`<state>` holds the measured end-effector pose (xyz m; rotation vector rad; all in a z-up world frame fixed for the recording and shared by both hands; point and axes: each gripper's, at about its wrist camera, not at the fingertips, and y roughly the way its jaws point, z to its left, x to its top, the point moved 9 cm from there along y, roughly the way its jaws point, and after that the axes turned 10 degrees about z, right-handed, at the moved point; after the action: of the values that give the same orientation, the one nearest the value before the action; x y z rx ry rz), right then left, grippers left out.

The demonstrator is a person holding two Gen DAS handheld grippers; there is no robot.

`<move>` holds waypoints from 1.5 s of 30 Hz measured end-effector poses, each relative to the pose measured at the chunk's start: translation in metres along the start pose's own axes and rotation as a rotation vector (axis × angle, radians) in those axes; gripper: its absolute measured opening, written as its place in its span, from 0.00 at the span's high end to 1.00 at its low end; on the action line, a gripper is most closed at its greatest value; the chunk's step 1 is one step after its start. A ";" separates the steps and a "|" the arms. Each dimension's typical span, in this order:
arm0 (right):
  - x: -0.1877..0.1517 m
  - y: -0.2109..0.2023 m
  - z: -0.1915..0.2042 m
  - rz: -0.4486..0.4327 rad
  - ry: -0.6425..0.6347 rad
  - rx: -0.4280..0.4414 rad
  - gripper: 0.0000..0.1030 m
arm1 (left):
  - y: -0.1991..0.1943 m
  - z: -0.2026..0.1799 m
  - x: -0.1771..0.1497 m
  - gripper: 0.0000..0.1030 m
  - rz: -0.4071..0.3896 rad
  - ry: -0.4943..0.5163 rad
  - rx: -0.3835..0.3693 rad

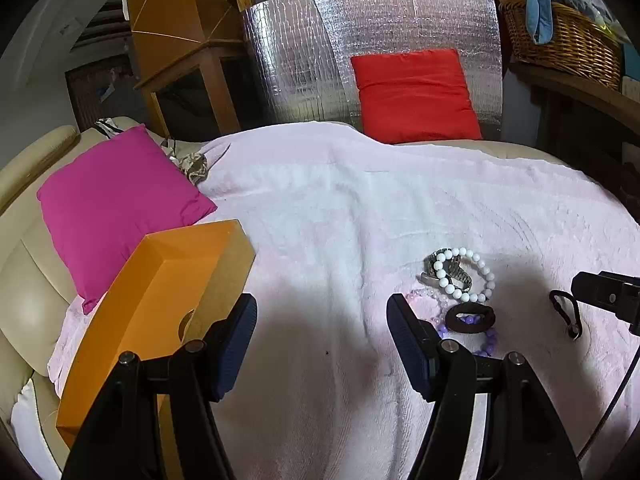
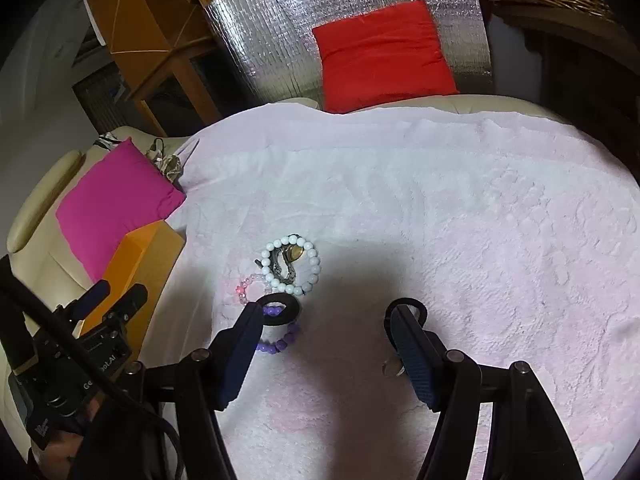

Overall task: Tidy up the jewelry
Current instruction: 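Move both open tools back to the remaining bracelets, then grasp the black band bracelet with the left tool while the right tool grasps the white pearl bracelet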

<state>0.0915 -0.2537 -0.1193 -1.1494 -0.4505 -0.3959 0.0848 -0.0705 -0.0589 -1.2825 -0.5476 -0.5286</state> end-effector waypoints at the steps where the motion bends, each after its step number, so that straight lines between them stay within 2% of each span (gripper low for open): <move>1: 0.000 0.000 0.000 0.001 -0.001 0.002 0.31 | 0.000 0.000 0.000 0.34 0.001 0.001 0.001; 18: 0.000 0.015 0.017 0.025 -0.020 0.020 0.31 | 0.007 0.012 -0.005 0.34 0.028 0.008 0.006; 26: 0.006 0.039 0.029 0.036 -0.039 0.031 0.31 | 0.033 0.031 -0.022 0.34 0.152 -0.033 -0.025; 31: 0.020 0.063 0.028 0.033 -0.007 0.012 0.34 | 0.039 0.031 -0.027 0.34 0.180 -0.040 -0.047; 35: 0.030 0.088 0.028 0.054 0.020 0.001 0.54 | 0.042 0.026 -0.030 0.34 0.188 -0.025 -0.057; 38: 0.031 0.110 0.023 0.093 0.026 -0.054 0.65 | 0.044 0.024 -0.031 0.34 0.197 -0.018 -0.070; 40: 0.034 0.117 0.022 0.084 0.020 -0.058 0.66 | 0.045 0.023 -0.031 0.34 0.201 -0.011 -0.080; 43: 0.040 0.121 0.025 0.075 -0.027 -0.110 0.90 | 0.048 0.018 -0.030 0.34 0.206 -0.007 -0.106; 45: 0.041 0.118 0.025 0.060 -0.026 -0.109 0.90 | 0.050 0.014 -0.030 0.34 0.213 -0.009 -0.133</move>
<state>0.1839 -0.1912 -0.1809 -1.2718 -0.4204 -0.3576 0.0927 -0.0450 -0.1124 -1.4512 -0.3825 -0.3866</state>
